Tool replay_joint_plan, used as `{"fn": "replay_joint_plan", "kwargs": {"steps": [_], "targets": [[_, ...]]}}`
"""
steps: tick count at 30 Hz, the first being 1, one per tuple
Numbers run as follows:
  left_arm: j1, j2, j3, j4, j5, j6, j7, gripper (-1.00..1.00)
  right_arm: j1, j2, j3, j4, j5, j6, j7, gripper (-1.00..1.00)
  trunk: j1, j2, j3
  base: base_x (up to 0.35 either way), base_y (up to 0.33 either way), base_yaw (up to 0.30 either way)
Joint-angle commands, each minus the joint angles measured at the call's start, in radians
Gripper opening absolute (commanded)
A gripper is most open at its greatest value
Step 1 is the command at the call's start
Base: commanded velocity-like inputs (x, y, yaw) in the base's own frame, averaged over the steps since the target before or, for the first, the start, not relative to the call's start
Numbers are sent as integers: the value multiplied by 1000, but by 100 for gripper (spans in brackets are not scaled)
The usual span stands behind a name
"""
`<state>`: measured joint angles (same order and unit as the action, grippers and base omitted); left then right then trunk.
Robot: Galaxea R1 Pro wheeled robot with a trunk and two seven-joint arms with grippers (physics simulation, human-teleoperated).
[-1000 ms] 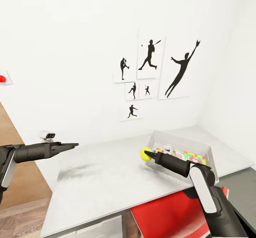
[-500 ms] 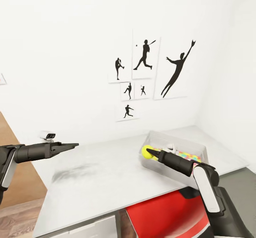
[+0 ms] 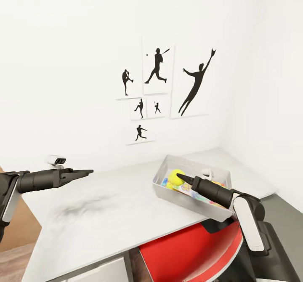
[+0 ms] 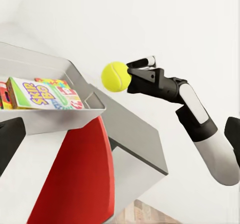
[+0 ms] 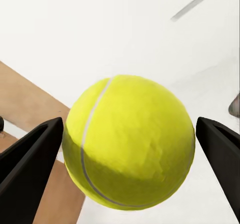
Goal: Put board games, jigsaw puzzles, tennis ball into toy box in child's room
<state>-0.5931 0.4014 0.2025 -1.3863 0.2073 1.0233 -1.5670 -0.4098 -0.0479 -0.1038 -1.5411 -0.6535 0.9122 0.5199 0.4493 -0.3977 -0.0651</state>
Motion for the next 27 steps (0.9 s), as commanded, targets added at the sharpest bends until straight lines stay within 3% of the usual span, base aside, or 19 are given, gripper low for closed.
{"fn": "replay_joint_plan", "kwargs": {"steps": [1,12,16,20,23,27], "targets": [[-1,1,0,0,0,11,-4,100,-1,0,-6,0,2,6,8,-100,1,-2,-2,0,-7,-240],[-1,1,0,0,-2,11,-4,100,36,4,-33,-1,2,2,32,-100,1,-2,2,0,-1,-87],[-1,1,0,0,-3,11,-4,100,36,14,-34,0,7,3,22,-100,1,-2,2,0,0,0],[-1,1,0,0,-2,11,-4,100,10,7,-39,0,5,41,13,-100,1,-2,2,0,0,0],[-1,1,0,0,-2,11,-4,100,-36,10,-74,5,8,70,-19,-100,1,-2,2,0,-5,0],[-1,1,0,0,-3,11,-4,100,-96,15,-112,10,5,100,-165,-100,1,-2,2,0,-91,0]]}}
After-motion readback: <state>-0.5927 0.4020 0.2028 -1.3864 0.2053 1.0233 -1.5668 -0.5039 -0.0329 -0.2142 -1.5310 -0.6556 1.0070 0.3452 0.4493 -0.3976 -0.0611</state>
